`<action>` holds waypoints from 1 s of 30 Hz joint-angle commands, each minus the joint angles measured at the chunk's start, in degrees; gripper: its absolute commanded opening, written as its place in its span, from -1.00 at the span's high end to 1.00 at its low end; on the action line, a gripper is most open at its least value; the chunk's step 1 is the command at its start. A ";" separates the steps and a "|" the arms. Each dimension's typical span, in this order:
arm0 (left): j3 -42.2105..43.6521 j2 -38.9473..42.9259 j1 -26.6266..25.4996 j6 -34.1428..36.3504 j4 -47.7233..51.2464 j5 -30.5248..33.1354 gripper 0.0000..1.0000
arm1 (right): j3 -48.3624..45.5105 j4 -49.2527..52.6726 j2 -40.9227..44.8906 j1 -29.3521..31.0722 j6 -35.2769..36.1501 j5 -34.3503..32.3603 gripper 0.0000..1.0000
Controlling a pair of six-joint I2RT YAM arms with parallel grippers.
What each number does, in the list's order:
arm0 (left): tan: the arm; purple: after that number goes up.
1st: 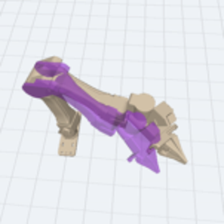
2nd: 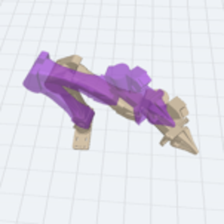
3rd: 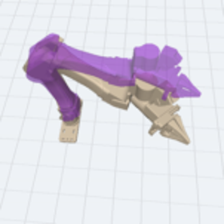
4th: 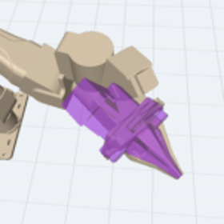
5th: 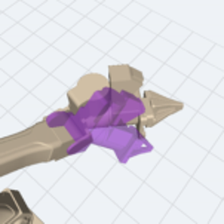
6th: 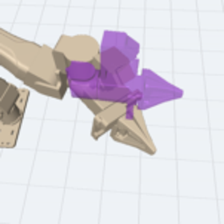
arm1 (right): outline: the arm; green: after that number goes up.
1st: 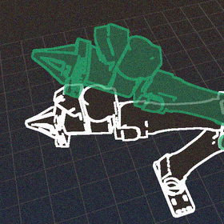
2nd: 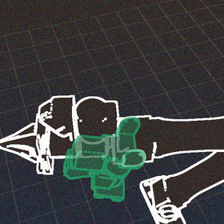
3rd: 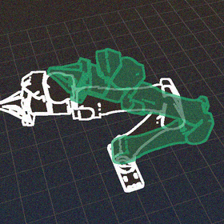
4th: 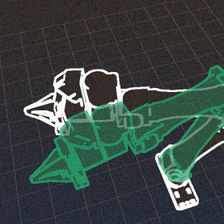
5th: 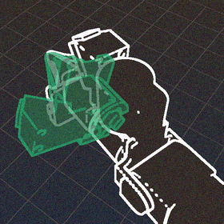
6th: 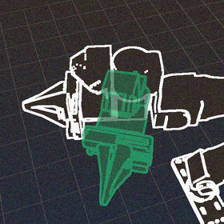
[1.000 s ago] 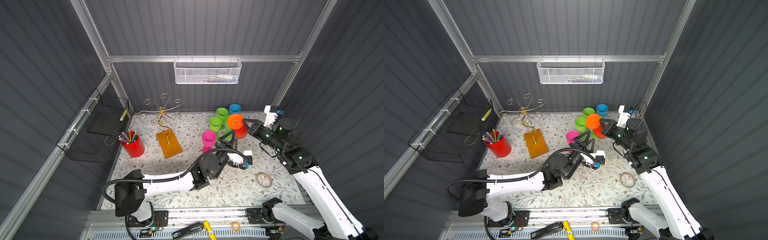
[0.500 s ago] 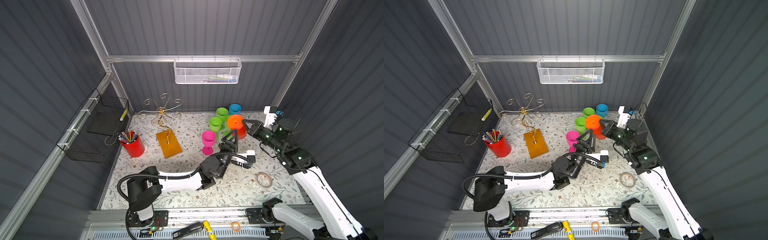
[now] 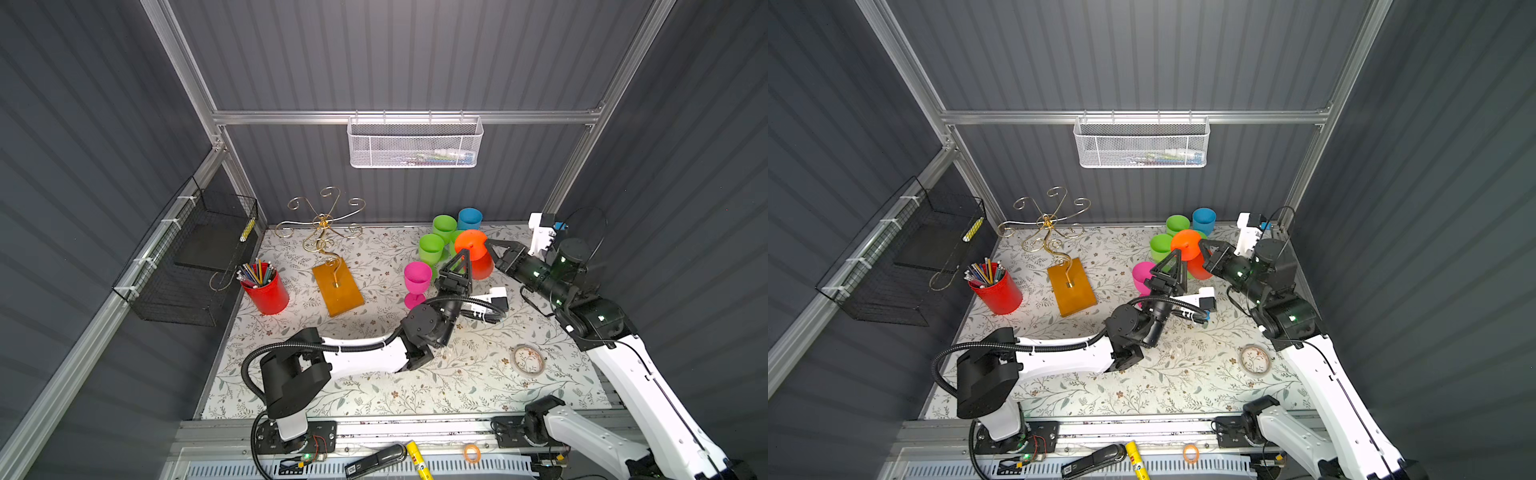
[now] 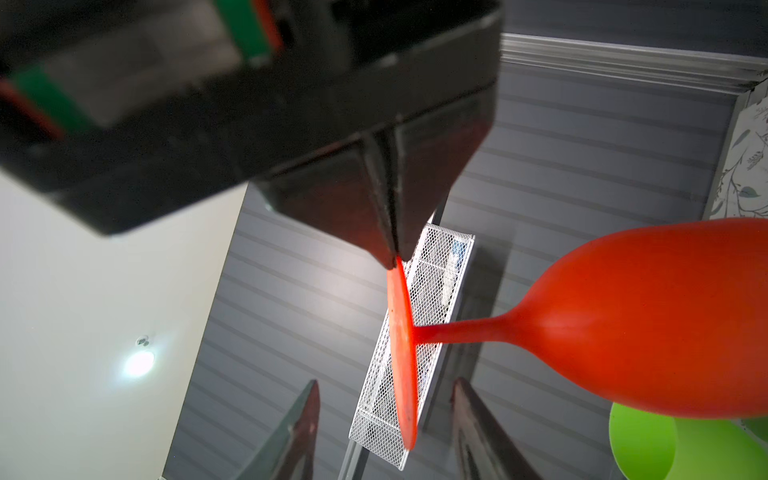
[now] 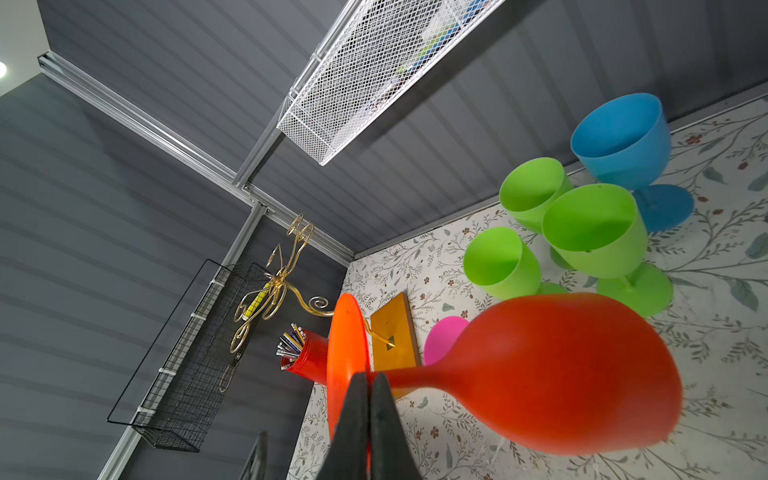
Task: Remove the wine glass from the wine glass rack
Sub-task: 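Close the left gripper on the red glass foot beside the right gripper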
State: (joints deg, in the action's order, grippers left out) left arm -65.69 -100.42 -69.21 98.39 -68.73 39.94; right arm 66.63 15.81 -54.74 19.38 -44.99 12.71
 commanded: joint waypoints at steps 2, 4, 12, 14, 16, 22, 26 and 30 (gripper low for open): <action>-2.58 -0.99 1.16 -1.23 -1.33 0.84 0.05 | -0.54 -2.73 0.95 -0.22 -0.52 0.82 1.00; -2.99 -1.33 1.61 -1.66 -0.75 0.60 0.07 | -0.67 -2.90 0.92 -0.22 -0.53 0.96 1.00; -3.84 -2.85 2.33 -1.91 -0.88 0.40 0.22 | -0.45 -3.16 0.30 -0.22 -0.52 1.09 1.00; -3.95 -3.11 2.41 -1.79 -0.92 0.40 0.26 | -0.36 -3.33 0.17 -0.22 -0.45 1.14 1.00; -4.25 -3.41 2.41 -1.47 -1.06 0.40 0.29 | -0.45 -3.32 -0.09 -0.22 -0.45 1.09 1.00; -4.96 -3.72 2.41 -1.01 -0.95 0.79 0.47 | -0.29 -3.74 -0.63 -0.23 -0.62 1.26 1.00; -5.21 -3.63 2.41 -1.07 -0.90 0.92 0.76 | -0.37 -3.86 -0.77 -0.22 -0.71 1.35 1.00; -4.98 -3.30 2.46 -1.27 -0.95 0.99 0.83 | -0.67 -3.86 -0.63 -0.22 -0.68 1.20 1.00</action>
State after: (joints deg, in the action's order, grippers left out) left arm -69.17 -103.77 -67.02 97.49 -68.23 40.18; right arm 66.22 14.09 -55.64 19.38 -45.65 13.58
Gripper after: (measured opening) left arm 0.087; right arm 0.049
